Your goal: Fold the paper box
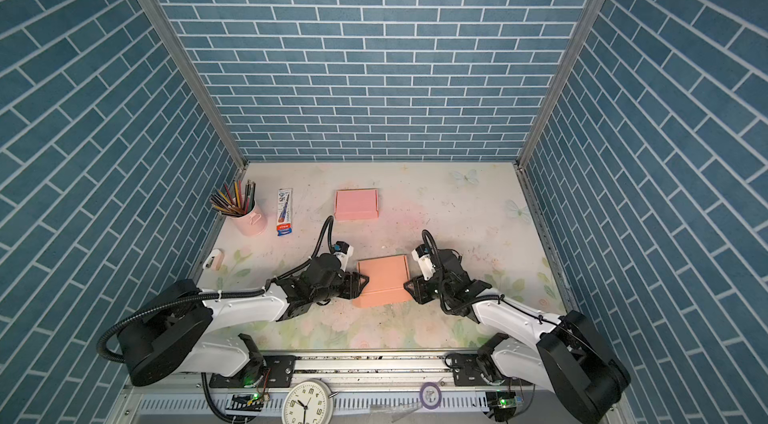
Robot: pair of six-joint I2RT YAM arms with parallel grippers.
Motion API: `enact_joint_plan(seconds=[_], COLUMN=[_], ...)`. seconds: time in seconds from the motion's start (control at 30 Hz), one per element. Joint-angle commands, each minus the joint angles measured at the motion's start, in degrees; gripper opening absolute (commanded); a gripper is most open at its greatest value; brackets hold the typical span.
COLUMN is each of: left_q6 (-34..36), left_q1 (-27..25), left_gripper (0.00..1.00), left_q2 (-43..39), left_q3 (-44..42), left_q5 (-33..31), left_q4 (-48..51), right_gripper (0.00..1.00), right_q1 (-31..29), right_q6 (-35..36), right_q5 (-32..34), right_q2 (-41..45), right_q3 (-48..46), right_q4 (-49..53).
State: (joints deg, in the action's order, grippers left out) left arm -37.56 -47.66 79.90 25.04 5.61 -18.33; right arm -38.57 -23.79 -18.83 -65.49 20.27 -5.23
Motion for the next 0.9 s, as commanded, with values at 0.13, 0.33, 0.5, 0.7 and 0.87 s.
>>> enact_joint_plan(seconds=[0.13, 0.33, 0.5, 0.7, 0.87], left_q6=[1.08, 2.64, 2.17, -1.0, -4.89], left_q1=[-0.12, -0.19, -1.31, -7.1, -11.55], left_gripper=[0.59, 0.7, 0.74, 0.75, 0.76], left_q2=[-1.33, -5.43, -11.25, -17.09, -19.67], left_q3=[0.76, 1.51, 0.33, -0.8, -3.04], left_q5=[-2.45, -3.56, -4.59, -8.12, -9.46], left_q4=[3.03, 6.37, 9.73, 14.77, 14.3], right_gripper=[0.38, 0.41, 0.41, 0.44, 0.46], right_q1=[-0.9, -1.07, -1.26, -3.11, -4.68], right_q6=[-2.19, -2.71, -3.72, -6.93, -9.14], right_q5=[3.03, 5.11, 4.94, 5.5, 5.71], right_q2=[3.4, 9.33, 11.44, 14.69, 15.7], right_q3=[0.08, 1.13, 1.11, -0.05, -1.7], right_q4=[2.93, 7.13, 9.08, 9.99, 9.53])
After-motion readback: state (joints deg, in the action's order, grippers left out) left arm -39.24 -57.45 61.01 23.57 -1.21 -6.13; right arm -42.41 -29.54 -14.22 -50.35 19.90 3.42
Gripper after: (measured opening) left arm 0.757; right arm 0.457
